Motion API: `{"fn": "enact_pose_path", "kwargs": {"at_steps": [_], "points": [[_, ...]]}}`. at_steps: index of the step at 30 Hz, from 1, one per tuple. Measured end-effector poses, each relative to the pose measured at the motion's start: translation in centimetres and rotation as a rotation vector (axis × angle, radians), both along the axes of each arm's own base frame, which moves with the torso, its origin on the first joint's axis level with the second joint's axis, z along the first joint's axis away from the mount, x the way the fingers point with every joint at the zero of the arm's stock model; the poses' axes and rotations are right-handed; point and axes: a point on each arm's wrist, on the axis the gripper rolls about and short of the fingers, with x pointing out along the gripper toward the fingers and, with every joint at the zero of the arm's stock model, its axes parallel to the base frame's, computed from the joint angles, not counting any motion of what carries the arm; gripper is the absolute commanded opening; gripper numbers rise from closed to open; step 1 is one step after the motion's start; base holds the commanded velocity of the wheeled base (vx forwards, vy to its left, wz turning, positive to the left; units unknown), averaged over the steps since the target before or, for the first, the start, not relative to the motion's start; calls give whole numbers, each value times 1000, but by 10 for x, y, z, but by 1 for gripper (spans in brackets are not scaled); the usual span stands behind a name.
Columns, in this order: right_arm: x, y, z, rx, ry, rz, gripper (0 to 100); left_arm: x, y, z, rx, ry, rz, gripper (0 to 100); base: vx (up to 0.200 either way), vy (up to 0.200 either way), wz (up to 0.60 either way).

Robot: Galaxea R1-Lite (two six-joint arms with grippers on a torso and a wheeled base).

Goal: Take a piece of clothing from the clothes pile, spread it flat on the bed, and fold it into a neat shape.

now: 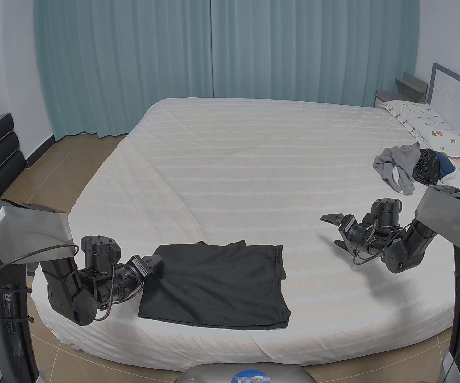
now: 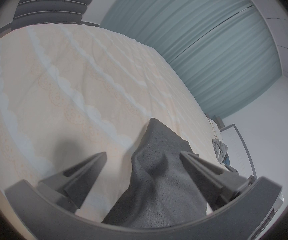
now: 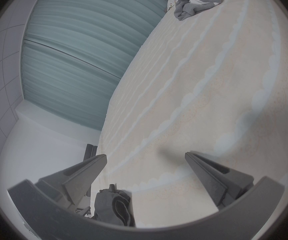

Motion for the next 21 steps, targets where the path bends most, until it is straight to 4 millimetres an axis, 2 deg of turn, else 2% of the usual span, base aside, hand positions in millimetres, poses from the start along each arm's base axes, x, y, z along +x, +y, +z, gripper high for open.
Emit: {"fn": "enact_pose_path", "kwargs": {"at_steps": [12,21], "points": [[-2,0,1,-1,3,1,100,1,6,-1,-1,5,21,100,0,0,0],[-5,1,3,-15,0,1,100,5,25,4,-80,4,113,100,0,0,0]]}}
